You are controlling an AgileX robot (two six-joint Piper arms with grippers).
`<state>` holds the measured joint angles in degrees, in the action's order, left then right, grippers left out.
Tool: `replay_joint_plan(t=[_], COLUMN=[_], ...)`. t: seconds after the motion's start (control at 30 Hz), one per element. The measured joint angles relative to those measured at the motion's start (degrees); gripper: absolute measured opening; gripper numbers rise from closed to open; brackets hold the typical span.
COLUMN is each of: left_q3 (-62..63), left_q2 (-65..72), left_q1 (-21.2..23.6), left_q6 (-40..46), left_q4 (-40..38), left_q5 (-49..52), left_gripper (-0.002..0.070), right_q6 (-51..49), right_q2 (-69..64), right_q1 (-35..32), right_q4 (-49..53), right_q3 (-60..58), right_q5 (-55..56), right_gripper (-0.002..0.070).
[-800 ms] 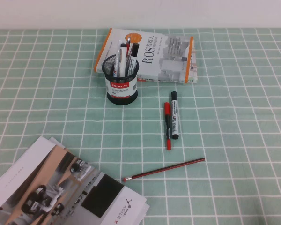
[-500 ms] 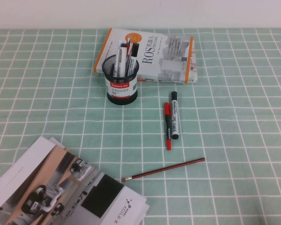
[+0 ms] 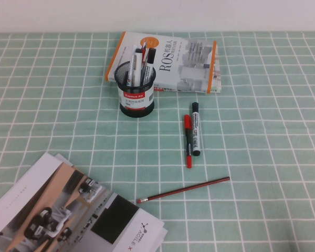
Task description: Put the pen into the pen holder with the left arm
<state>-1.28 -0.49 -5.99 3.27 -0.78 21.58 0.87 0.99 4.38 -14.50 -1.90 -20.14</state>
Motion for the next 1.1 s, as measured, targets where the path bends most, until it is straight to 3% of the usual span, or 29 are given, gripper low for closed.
replay_joint_plan(t=[0.2, 0.73, 0.93, 1.1], left_q3=[0.0, -0.2, -0.2, 1.4], left_q2=[0.0, 0.0, 0.0, 0.9], left_q1=[0.0, 0.0, 0.0, 0.0], left_q6=[0.0, -1.0, -1.6, -2.9], left_q4=[-3.9, -28.2, -30.7, -31.6], left_q5=[-1.0, -9.8, -13.8, -9.7], left_gripper=[-0.0004, -0.0004, -0.0004, -0.0004], right_q6=[0.0, 0.0, 0.0, 0.0], right_q2=[0.0, 0.0, 0.0, 0.0], right_q1=[0.0, 0.0, 0.0, 0.0], right_q4=[0.0, 0.0, 0.0, 0.0], right_q3=[0.0, 0.0, 0.0, 0.0], right_q5=[0.0, 0.0, 0.0, 0.0], right_gripper=[-0.002, -0.002, -0.002, -0.002])
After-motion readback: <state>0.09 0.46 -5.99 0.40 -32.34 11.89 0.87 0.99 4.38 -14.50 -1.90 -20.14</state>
